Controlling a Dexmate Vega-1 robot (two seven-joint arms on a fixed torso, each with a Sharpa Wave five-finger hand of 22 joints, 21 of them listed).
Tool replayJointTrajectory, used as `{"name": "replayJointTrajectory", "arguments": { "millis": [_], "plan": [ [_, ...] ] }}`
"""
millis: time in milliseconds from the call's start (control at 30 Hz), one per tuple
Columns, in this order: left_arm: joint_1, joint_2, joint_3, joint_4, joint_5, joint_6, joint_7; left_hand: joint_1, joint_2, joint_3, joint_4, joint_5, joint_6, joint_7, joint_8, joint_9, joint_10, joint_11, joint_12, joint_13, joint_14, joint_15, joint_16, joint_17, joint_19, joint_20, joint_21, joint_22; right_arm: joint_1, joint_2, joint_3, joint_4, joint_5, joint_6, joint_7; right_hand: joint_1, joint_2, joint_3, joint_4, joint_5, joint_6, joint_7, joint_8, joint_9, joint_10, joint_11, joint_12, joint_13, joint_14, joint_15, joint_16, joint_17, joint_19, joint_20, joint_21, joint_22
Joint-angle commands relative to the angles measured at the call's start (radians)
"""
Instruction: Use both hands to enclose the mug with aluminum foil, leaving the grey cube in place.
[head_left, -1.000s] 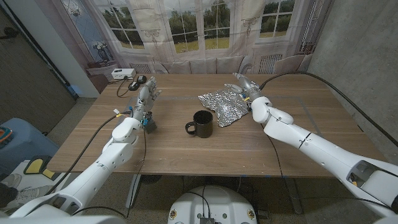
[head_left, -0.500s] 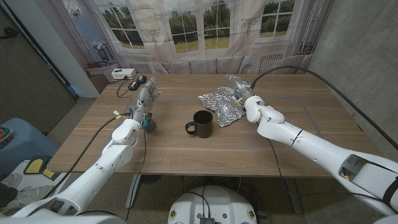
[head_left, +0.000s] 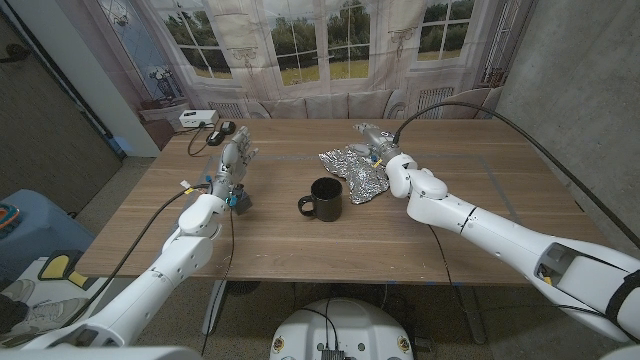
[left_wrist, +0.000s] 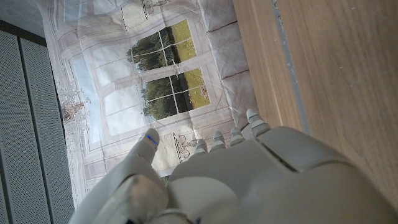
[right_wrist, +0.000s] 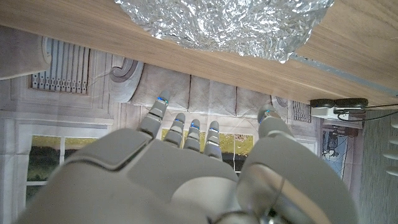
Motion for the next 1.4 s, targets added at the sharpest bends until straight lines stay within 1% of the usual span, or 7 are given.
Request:
{"name": "replayJointTrajectory", "arguments": {
  "millis": [33,133,367,500,633,800,1400],
  "plan": [
    [0.011,0.007,-0.001,-0.016,0.005,0.010,0.008,-0.007,0.002,-0.003,0.000,0.006,-0.007,-0.006,0.003,0.002,0.001,0.006,0.009,-0.001,-0.016,0.007,0.004,0.002,0.002,0.008,0.001,0.002,0.024,0.030,-0.040,0.047,-0.059,-0.045,0.055,0.014,-0.008,0.000,-0.006,0.006,-0.020,-0.021,-0.011,0.002,-0.009,-0.008,-0.004,0.003,0.003,0.003,0.004,-0.002,0.015,0.016,-0.002,0.003],
    [0.007,0.005,0.001,-0.013,0.005,0.011,0.005,-0.008,0.002,-0.003,0.000,0.006,-0.006,-0.006,0.003,0.002,0.000,0.006,0.008,-0.001,-0.017,0.007,0.003,0.002,0.002,0.008,0.001,0.002,0.030,0.037,-0.051,0.056,-0.070,-0.064,0.070,0.020,-0.013,-0.002,-0.007,0.008,-0.039,-0.031,-0.017,0.002,-0.017,-0.012,-0.007,0.003,0.003,0.006,0.003,-0.004,0.018,0.020,-0.006,0.003],
    [-0.003,0.003,0.005,-0.004,0.004,0.016,-0.003,-0.009,0.002,-0.004,0.000,0.006,0.000,-0.005,0.004,0.002,0.002,0.006,0.008,-0.001,-0.017,0.005,0.002,0.002,0.002,0.008,0.000,0.002,0.053,0.063,-0.080,0.094,-0.088,-0.125,0.118,0.029,-0.023,-0.006,-0.007,0.010,-0.077,-0.030,-0.027,0.002,-0.035,-0.015,-0.012,0.003,0.007,0.012,0.003,-0.006,0.029,0.022,-0.010,0.003],
    [-0.010,0.002,0.007,0.003,0.004,0.017,-0.008,-0.009,0.002,-0.004,0.000,0.006,0.002,-0.004,0.004,0.002,0.003,0.006,0.008,-0.001,-0.018,0.006,0.002,0.003,0.002,0.008,0.000,0.002,0.069,0.076,-0.096,0.120,-0.087,-0.142,0.141,0.030,-0.030,-0.011,-0.004,0.011,-0.096,-0.040,-0.029,0.003,-0.048,-0.022,-0.015,0.003,0.007,0.013,0.003,-0.007,0.037,0.022,-0.013,0.003],
    [-0.021,0.001,0.009,0.016,0.002,0.019,-0.018,-0.010,0.002,-0.005,0.000,0.006,0.005,-0.003,0.004,0.002,0.001,0.009,0.007,-0.001,-0.018,0.006,0.001,0.003,0.001,0.008,0.000,0.002,0.084,0.092,-0.114,0.146,-0.089,-0.166,0.156,0.028,-0.035,-0.016,-0.001,0.012,-0.104,-0.063,-0.028,0.003,-0.056,-0.025,-0.016,0.003,0.006,0.014,0.002,-0.007,0.041,0.024,-0.016,0.003],
    [-0.033,0.000,0.011,0.029,0.000,0.021,-0.028,-0.010,0.002,-0.005,0.000,0.006,0.006,-0.003,0.004,0.002,0.000,0.009,0.007,-0.002,-0.018,0.006,0.001,0.003,0.001,0.008,-0.001,0.002,0.105,0.108,-0.137,0.176,-0.085,-0.185,0.182,0.018,-0.042,-0.026,0.006,0.011,-0.123,-0.057,-0.029,0.003,-0.079,-0.019,-0.020,0.003,0.000,0.019,0.000,-0.006,0.047,0.025,-0.020,0.003],
    [-0.054,-0.003,0.016,0.049,-0.004,0.027,-0.044,-0.011,0.004,-0.005,-0.001,0.006,0.008,-0.002,0.002,0.002,-0.001,0.007,0.005,-0.002,-0.019,0.007,0.000,0.003,0.001,0.008,-0.002,0.002,0.158,0.148,-0.198,0.257,-0.059,-0.196,0.219,0.002,-0.050,-0.042,0.017,0.012,-0.149,-0.064,-0.028,0.004,-0.104,-0.026,-0.021,0.004,-0.009,0.021,-0.002,-0.005,0.051,0.026,-0.032,0.003]
  ]
}}
